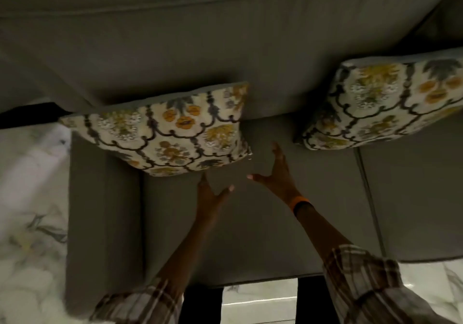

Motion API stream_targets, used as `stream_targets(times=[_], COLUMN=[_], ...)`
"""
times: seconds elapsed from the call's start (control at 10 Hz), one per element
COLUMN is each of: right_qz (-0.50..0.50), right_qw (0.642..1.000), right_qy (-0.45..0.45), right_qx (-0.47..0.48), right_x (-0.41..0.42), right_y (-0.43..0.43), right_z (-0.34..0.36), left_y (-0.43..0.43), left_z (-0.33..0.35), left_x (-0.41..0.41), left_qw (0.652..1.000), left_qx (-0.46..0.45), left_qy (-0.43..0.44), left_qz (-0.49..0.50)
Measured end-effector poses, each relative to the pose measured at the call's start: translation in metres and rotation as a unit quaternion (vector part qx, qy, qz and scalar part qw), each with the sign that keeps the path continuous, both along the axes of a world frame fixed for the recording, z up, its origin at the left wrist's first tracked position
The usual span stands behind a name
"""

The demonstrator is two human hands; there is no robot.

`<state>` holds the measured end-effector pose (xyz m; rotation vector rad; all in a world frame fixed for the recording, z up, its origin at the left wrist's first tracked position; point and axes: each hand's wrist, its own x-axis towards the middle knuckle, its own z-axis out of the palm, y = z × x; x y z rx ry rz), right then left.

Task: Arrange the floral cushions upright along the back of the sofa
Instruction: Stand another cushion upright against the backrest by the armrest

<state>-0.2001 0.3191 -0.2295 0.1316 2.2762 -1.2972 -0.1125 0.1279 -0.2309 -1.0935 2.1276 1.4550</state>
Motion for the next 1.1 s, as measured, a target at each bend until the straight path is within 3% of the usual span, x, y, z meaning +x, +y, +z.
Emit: stream_targets(times=[0.1, 0.2, 0.3, 0.4, 0.5, 0.6, 0.9, 1.1], right_qz=[-0.053, -0.151, -0.252, -0.197, -0.069, -0.057, -0.135, -0.196], right_qw=[0.997, 0.986, 0.957, 0.967, 0.986, 0.989, 0.979, 0.971], right_qy=[0.012, 0.039, 0.134, 0.16, 0.14, 0.124, 0.152, 0.132], right_qx=[0.048, 0.066, 0.044, 0.002, -0.056, -0.064, -0.034, 0.035], right_x=[0.001, -0.027, -0.074, -0.13, -0.176, -0.194, -0.183, -0.141], right_y=[0.083, 0.18, 0.27, 0.342, 0.378, 0.387, 0.402, 0.371], right_z=[-0.003, 0.008, 0.022, 0.033, 0.044, 0.046, 0.034, 0.015], left_y=[0.08, 0.159, 0.223, 0.271, 0.308, 0.322, 0.331, 0.306], left_z=[-0.006, 0.0, 0.014, 0.025, 0.037, 0.036, 0.034, 0.021], left_x=[-0.024, -0.065, -0.117, -0.171, -0.205, -0.207, -0.209, -0.194], left_qw=[0.994, 0.987, 0.978, 0.971, 0.966, 0.968, 0.958, 0.974], left_qx=[0.014, 0.036, 0.06, 0.102, 0.135, 0.108, 0.155, 0.06], left_qy=[0.036, 0.079, 0.152, 0.201, 0.218, 0.226, 0.24, 0.205], left_qz=[-0.102, -0.132, -0.132, -0.083, -0.039, -0.027, -0.035, -0.07])
